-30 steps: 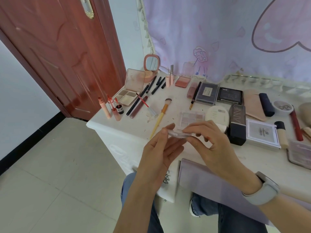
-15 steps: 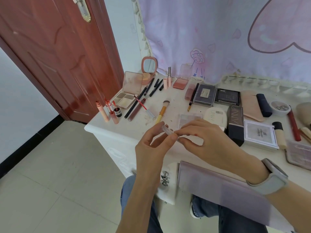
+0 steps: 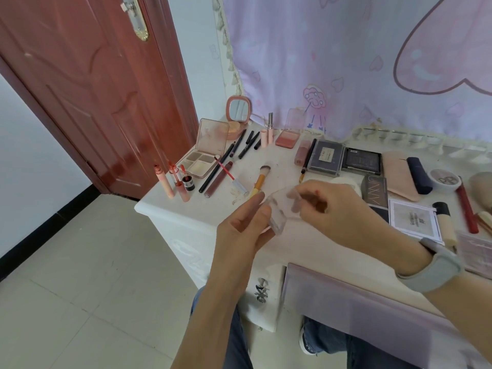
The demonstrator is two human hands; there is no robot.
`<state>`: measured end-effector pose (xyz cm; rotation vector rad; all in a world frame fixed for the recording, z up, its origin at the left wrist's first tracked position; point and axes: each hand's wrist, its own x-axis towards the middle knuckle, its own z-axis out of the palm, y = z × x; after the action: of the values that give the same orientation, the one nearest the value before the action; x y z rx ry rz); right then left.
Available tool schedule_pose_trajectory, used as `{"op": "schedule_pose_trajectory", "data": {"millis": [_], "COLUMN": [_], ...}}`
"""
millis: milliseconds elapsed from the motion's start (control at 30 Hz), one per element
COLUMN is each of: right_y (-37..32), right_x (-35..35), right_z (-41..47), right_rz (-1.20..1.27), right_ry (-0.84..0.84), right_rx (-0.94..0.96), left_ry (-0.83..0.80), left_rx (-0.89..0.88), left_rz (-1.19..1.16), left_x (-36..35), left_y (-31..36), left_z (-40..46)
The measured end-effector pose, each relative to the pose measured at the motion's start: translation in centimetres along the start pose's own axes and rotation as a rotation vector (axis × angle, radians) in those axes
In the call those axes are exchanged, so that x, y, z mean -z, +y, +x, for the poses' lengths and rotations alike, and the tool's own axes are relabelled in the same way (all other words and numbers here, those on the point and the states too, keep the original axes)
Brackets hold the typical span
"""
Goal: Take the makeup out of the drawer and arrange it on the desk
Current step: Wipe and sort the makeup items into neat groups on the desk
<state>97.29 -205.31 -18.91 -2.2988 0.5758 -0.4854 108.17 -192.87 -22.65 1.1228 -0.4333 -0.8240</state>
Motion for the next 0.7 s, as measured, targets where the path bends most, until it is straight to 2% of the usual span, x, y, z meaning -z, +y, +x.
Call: {"op": "schedule_pose_trajectory", "data": {"millis": [133, 267, 367, 533, 633, 700], "right_y": [0.3, 0.8, 1.7, 3.1, 3.8, 4.3], "right_x": [1.5, 2.5, 2.8, 2.1, 1.0, 0.1], "right_z": [2.2, 4.3, 6.0, 10.3, 12.9, 14.5], "right_rz": [0.303, 0.527, 0.644, 0.591, 0.443, 0.362], "right_ry": [0.003, -0.024, 0.027, 0.153, 0.172, 0.188], "right_rx": [-0.167, -0.261, -0.328, -0.37, -0.396, -0.383], "left_ry": [-0.053, -0.067, -0.033, 0.066, 0.159, 0.202], "left_rx": [0.117, 0.253, 0.286, 0.205, 0.112, -0.013], "left_rz": [-0.201, -0.213, -0.23, -0.094, 0.118, 0.339], "left_x": [0.2, -0.2, -1.0, -1.6, -1.1, -0.4], "left_y": [1.2, 3.2, 4.6, 5.4, 4.8, 4.1], "left_z": [2.0, 5.0, 7.5, 10.8, 11.2, 10.6]}}
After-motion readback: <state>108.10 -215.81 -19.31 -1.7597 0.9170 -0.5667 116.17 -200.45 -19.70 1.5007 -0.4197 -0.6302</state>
